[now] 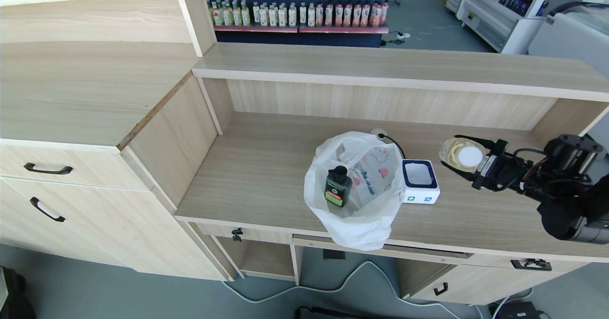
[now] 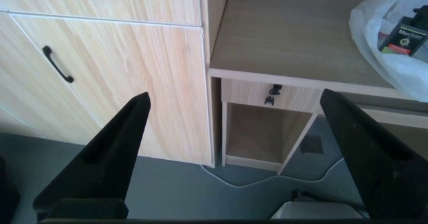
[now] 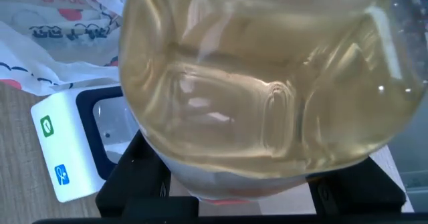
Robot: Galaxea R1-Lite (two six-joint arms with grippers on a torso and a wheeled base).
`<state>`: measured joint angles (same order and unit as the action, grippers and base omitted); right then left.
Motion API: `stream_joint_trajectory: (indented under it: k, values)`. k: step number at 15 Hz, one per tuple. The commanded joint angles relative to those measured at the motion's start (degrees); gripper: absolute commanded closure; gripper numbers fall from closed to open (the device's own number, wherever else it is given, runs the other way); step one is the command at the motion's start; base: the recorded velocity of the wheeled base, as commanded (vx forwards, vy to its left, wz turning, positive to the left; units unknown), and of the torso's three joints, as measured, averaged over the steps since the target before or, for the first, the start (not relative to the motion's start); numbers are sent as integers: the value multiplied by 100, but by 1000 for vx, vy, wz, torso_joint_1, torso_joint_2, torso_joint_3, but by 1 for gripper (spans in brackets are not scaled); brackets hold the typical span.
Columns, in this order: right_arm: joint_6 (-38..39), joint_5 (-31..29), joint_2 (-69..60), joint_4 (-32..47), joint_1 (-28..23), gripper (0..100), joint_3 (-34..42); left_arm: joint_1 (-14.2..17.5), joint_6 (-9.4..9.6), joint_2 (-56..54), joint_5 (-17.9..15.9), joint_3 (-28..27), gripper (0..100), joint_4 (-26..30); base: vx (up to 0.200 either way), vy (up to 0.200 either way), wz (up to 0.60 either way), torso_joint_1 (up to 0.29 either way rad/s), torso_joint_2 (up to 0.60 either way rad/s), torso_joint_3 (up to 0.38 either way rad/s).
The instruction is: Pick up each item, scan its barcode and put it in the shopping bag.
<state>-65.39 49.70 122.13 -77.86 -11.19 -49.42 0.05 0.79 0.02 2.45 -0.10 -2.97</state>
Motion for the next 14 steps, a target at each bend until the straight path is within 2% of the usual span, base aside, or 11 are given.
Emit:
stream_joint_trajectory:
  k: [1, 4, 14]
  values:
    - [0, 31, 110, -36, 3, 100, -15, 4, 0, -2, 1, 1, 0, -1, 0, 0, 0, 0, 0, 0]
    - [0, 207, 417, -388, 3, 100, -279, 4, 0, -2, 1, 1, 0, -1, 0, 0, 0, 0, 0, 0]
    - [-141, 365, 778, -669, 3, 100, -340, 4, 0, -2, 1, 1, 0, -1, 0, 0, 0, 0, 0, 0]
